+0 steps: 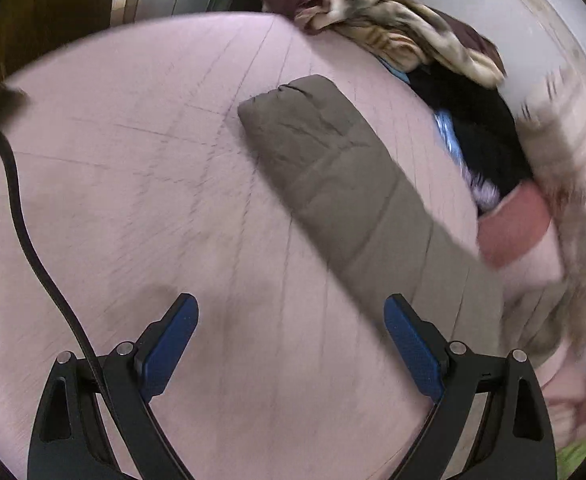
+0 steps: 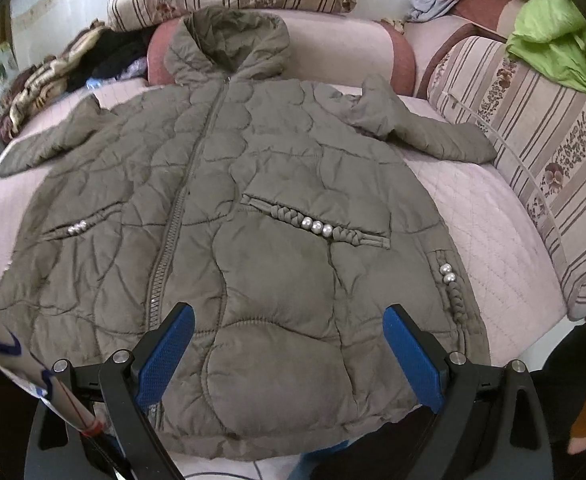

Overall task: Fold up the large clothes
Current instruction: 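Move the left gripper to the coat's sleeve cuff and grasp it, then fold the held sleeve across the coat body with the left gripper, release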

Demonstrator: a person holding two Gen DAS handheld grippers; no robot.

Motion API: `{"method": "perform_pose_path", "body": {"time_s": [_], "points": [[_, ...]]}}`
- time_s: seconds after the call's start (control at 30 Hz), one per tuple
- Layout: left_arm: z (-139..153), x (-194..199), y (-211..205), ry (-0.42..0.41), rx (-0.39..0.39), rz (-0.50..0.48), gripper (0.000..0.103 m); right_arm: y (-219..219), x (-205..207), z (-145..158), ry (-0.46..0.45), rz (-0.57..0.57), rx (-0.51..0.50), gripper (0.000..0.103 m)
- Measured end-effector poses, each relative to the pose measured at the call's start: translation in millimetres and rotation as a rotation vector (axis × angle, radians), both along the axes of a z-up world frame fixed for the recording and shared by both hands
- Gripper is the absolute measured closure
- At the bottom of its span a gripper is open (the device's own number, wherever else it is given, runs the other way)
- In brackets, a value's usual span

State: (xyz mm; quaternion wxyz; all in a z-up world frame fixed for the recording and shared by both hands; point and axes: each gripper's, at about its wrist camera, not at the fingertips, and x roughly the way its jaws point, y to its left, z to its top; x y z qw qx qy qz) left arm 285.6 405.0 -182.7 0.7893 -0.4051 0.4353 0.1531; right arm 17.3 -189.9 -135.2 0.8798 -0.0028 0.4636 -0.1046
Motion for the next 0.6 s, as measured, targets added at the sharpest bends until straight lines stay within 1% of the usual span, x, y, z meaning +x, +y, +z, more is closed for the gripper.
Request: {"method": "perform_pose_path", "body": {"time_s": [0.07,0.13,0.2,0.27,0.33,0.37,0.4,0.43,0.47,0.5,0.53,0.6], "points": [[-12,16,9,-0.025,-0.066,0.031,0.009,2,9,0,0.013,-0.006,-0.024,0.006],[-13,30,16,-0.065,-0.073,0.067,0.009,2,16,-1,0.021,-0.013,-0.044,0.006],[-15,49,23,-0.108,-0.098,0.051,0.009,3,25,-1,0.03,-0.022,-0.06,0.006],[-17,64,25,-0.116,-0.107,0.049,0.009,3,31,-2,0.038,-0.028,-0.069,0.006],[-17,77,26,-0.108,-0.09,0.06,0.011,3,36,-4,0.051,-0.033,-0.081,0.006],[-16,82,25,-0.09,-0.068,0.061,0.016,3,40,-6,0.06,-0.037,-0.093,0.006],[-14,86,24,-0.064,-0.031,0.063,0.045,2,41,-7,0.064,-0.04,-0.098,0.006],[-11,92,21,-0.02,0.022,0.046,0.087,1,43,-9,0.071,-0.045,-0.104,0.006],[-12,98,20,0.01,0.023,0.0,0.091,-1,45,-12,0.08,-0.05,-0.105,0.006],[-11,100,20,0.027,0.022,-0.01,0.091,-3,46,-13,0.085,-0.053,-0.104,0.006],[-6,98,19,0.027,0.029,-0.005,0.093,-4,46,-14,0.086,-0.055,-0.104,0.006],[14,92,13,0.01,0.06,-0.011,0.094,-7,46,-13,0.075,-0.057,-0.104,0.006]]}}
